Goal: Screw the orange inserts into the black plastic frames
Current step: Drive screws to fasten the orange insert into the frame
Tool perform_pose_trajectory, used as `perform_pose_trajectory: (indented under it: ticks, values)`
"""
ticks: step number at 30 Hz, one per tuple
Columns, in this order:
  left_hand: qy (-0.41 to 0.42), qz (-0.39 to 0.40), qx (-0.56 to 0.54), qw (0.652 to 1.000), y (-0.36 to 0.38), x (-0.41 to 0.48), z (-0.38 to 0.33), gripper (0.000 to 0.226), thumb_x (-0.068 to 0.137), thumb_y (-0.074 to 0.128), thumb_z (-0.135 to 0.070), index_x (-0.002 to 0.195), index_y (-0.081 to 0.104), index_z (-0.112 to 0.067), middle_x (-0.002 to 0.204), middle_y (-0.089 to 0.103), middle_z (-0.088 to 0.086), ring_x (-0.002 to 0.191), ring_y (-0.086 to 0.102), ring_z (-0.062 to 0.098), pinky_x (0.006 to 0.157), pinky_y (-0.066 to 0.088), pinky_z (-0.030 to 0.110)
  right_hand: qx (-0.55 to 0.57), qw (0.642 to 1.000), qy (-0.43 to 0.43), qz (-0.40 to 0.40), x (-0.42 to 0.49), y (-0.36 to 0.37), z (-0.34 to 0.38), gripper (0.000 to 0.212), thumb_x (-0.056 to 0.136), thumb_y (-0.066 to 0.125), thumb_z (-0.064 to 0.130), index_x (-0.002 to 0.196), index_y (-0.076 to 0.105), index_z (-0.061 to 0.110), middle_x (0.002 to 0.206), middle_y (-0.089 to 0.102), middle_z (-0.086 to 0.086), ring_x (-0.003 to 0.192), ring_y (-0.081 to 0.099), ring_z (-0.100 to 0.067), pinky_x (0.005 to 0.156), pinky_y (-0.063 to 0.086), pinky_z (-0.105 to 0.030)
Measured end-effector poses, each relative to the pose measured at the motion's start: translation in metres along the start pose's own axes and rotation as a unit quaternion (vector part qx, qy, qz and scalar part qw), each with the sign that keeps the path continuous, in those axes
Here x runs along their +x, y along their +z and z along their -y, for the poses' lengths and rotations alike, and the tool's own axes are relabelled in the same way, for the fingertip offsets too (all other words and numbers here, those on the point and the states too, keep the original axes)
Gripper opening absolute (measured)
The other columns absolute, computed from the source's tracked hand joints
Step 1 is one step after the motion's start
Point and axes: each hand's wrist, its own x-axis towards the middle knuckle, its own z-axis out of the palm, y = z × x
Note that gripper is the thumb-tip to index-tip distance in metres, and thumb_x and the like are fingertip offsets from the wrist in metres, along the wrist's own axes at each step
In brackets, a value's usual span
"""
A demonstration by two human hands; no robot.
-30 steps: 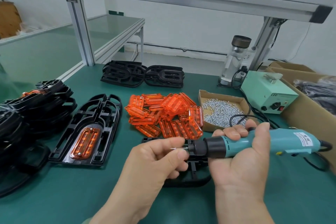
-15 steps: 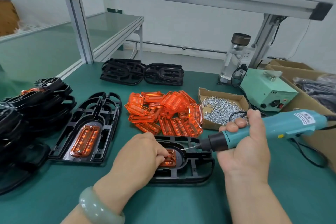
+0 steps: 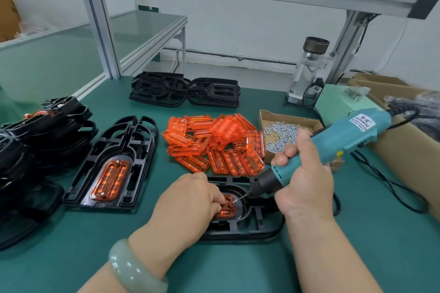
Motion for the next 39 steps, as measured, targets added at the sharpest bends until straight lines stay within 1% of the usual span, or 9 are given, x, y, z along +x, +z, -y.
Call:
perform_pose_trajectory:
  ticks: [4, 6, 17, 24, 28, 32, 35, 37, 39]
  values:
    - [0.004, -0.015, -0.006, 1.000, 0.003, -0.001, 0.002, 0.022, 0.090, 0.056, -0.035, 0.108, 0.068, -0.039, 0.092, 0.048, -0.012, 0.101, 0.047, 0.009, 0.087, 0.041, 0.026, -0.002, 1.000, -0.008, 0.024, 0.000, 0.001, 0.001, 0.025, 0.091, 0.067, 0.021, 0.066, 0.065, 0.028, 0.057, 0.049, 0.005, 0.045, 0.045, -0.011, 0.048, 0.042, -0.020]
    - [0.006, -0.021, -0.009, 1.000, 0.004, -0.001, 0.002, 0.022, 0.090, 0.056, -0.035, 0.108, 0.068, -0.038, 0.093, 0.050, -0.011, 0.100, 0.047, 0.009, 0.086, 0.040, 0.025, -0.008, 0.999, -0.011, 0.036, 0.000, 0.002, 0.001, 0.024, 0.087, 0.068, 0.023, 0.064, 0.067, 0.030, 0.057, 0.049, 0.005, 0.045, 0.046, -0.011, 0.048, 0.042, -0.020]
    - [0.006, -0.029, -0.017, 0.999, 0.005, -0.001, 0.004, 0.020, 0.090, 0.057, -0.033, 0.104, 0.070, -0.038, 0.091, 0.050, -0.011, 0.097, 0.047, 0.009, 0.077, 0.035, 0.021, -0.053, 0.994, -0.035, 0.088, -0.003, 0.007, -0.001, 0.008, 0.082, 0.066, 0.023, 0.075, 0.064, 0.027, 0.056, 0.048, 0.005, 0.045, 0.046, -0.011, 0.047, 0.042, -0.020]
    - [0.003, -0.022, -0.010, 1.000, 0.003, -0.001, 0.001, 0.020, 0.090, 0.057, -0.034, 0.105, 0.069, -0.039, 0.091, 0.049, -0.011, 0.099, 0.047, 0.010, 0.080, 0.038, 0.023, -0.075, 0.988, -0.051, 0.123, -0.006, 0.013, 0.000, 0.005, 0.083, 0.062, 0.019, 0.084, 0.058, 0.019, 0.054, 0.048, 0.003, 0.044, 0.045, -0.012, 0.046, 0.041, -0.021]
    - [-0.009, -0.008, 0.004, 1.000, 0.001, -0.001, -0.002, 0.022, 0.091, 0.055, -0.037, 0.109, 0.067, -0.040, 0.094, 0.049, -0.010, 0.103, 0.046, 0.012, 0.086, 0.043, 0.030, -0.104, 0.978, -0.055, 0.170, -0.009, 0.020, 0.000, 0.012, 0.084, 0.060, 0.018, 0.093, 0.054, 0.014, 0.054, 0.048, 0.004, 0.043, 0.046, -0.013, 0.047, 0.040, -0.022]
    - [-0.019, -0.003, 0.030, 0.999, -0.002, -0.001, -0.006, 0.022, 0.092, 0.051, -0.037, 0.110, 0.064, -0.042, 0.092, 0.044, -0.012, 0.105, 0.044, 0.011, 0.077, 0.041, 0.027, -0.130, 0.964, -0.048, 0.227, -0.011, 0.027, 0.001, 0.014, 0.083, 0.063, 0.019, 0.094, 0.057, 0.015, 0.059, 0.051, 0.006, 0.044, 0.047, -0.013, 0.047, 0.041, -0.022]
    - [-0.002, 0.002, 0.056, 0.998, -0.004, -0.001, -0.009, 0.022, 0.094, 0.049, -0.033, 0.107, 0.065, -0.037, 0.093, 0.044, -0.011, 0.104, 0.045, 0.010, 0.078, 0.043, 0.028, -0.142, 0.948, -0.036, 0.281, -0.010, 0.029, 0.002, 0.026, 0.079, 0.069, 0.028, 0.101, 0.058, 0.019, 0.062, 0.052, 0.004, 0.048, 0.049, -0.014, 0.050, 0.043, -0.024]
    - [0.007, 0.009, 0.064, 0.998, -0.005, -0.001, -0.010, 0.022, 0.095, 0.048, -0.029, 0.104, 0.067, -0.032, 0.091, 0.043, -0.010, 0.101, 0.045, 0.010, 0.081, 0.045, 0.030, -0.135, 0.939, -0.026, 0.314, -0.010, 0.030, 0.003, 0.037, 0.077, 0.066, 0.036, 0.109, 0.057, 0.020, 0.063, 0.052, 0.003, 0.049, 0.049, -0.014, 0.053, 0.043, -0.024]
    - [0.009, 0.016, 0.067, 0.998, -0.005, -0.001, -0.011, 0.022, 0.095, 0.047, -0.028, 0.102, 0.068, -0.029, 0.091, 0.043, -0.008, 0.100, 0.046, 0.011, 0.083, 0.045, 0.031, -0.133, 0.932, -0.024, 0.335, -0.010, 0.030, 0.004, 0.040, 0.078, 0.063, 0.037, 0.114, 0.056, 0.020, 0.063, 0.052, 0.002, 0.050, 0.049, -0.015, 0.054, 0.043, -0.025]
